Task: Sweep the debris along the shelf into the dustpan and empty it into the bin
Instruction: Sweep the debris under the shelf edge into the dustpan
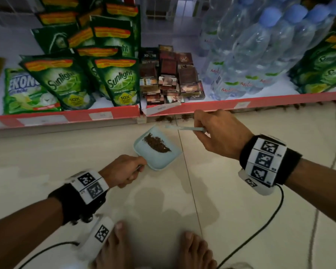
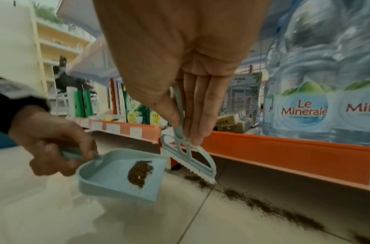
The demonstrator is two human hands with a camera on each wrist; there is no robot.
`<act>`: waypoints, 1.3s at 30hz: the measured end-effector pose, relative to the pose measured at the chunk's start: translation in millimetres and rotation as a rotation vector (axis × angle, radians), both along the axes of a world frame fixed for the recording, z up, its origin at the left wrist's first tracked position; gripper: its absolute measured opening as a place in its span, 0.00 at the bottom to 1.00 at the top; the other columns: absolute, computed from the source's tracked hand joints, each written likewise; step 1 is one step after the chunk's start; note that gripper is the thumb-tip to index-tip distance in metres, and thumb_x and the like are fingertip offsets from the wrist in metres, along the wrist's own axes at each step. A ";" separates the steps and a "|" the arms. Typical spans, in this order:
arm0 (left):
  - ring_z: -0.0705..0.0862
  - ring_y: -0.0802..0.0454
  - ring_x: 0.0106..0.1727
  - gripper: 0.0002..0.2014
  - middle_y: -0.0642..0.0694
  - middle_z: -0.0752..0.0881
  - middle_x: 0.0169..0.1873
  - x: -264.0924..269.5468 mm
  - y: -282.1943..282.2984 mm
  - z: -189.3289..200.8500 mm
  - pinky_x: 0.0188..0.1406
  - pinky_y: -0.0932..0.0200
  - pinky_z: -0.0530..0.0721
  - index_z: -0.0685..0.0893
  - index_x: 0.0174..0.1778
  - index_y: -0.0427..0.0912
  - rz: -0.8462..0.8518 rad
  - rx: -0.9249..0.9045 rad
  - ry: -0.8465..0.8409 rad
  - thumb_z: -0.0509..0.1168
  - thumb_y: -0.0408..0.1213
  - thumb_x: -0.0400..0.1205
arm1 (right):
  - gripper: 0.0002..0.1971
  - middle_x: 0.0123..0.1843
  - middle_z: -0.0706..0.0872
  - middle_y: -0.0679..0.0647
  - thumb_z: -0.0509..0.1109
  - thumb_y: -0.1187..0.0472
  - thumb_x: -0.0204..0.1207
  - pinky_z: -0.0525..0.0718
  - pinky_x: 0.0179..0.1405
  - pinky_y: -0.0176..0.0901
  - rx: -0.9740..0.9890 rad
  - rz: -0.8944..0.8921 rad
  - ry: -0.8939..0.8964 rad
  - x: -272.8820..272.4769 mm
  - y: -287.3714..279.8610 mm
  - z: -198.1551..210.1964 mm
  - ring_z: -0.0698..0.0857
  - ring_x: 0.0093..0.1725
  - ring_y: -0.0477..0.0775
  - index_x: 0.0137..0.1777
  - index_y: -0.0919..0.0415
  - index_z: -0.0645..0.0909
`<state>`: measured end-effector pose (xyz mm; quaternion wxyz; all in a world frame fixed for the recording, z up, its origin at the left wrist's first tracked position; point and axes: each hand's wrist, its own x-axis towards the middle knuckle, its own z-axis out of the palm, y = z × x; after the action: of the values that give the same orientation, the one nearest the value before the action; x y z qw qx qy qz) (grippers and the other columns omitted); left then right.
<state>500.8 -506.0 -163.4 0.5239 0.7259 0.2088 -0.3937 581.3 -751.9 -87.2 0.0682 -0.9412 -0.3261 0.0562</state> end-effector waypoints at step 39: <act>0.60 0.55 0.15 0.13 0.50 0.67 0.14 -13.3 -52.2 -60.3 0.18 0.68 0.56 0.77 0.32 0.40 0.248 -0.093 0.006 0.60 0.42 0.80 | 0.28 0.65 0.84 0.61 0.57 0.69 0.79 0.86 0.47 0.57 -0.315 0.011 -0.034 59.0 0.9 -95.1 0.87 0.55 0.67 0.78 0.49 0.71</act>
<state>487.4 -558.2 -223.7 0.6012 0.6682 0.2799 -0.3374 640.3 -751.0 -182.3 -0.0862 -0.9392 -0.3195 0.0912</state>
